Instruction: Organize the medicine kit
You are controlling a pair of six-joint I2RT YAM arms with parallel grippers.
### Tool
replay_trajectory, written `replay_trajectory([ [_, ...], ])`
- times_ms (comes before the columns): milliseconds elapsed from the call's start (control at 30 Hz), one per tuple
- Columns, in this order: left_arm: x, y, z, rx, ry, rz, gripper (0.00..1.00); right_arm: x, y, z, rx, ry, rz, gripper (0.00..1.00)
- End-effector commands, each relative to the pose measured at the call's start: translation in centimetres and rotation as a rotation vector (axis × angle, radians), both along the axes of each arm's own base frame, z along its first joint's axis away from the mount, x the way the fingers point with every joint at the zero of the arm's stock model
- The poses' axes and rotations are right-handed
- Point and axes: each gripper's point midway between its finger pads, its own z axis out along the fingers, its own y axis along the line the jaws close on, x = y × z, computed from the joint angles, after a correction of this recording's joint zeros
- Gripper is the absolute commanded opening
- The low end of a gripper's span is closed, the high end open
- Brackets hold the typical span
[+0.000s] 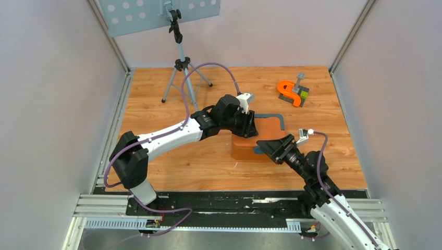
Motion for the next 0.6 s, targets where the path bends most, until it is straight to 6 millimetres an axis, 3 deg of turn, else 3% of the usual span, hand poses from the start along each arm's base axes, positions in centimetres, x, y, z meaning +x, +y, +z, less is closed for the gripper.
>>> replay_trajectory([
  [0, -3.4, 4.6, -8.7, 0.282, 0.195, 0.004, 0.52, 0.3, -0.5, -0.9, 0.007, 0.007, -0.041, 0.76],
  [333, -3.5, 4.7, -8.9, 0.287, 0.198, 0.009, 0.52, 0.3, -0.6, -3.2, -0.017, 0.057, -0.048, 0.75],
  [567, -3.5, 4.7, -9.0, 0.288, 0.199, 0.011, 0.52, 0.2, -1.0, -6.4, -0.072, 0.123, -0.065, 0.75],
])
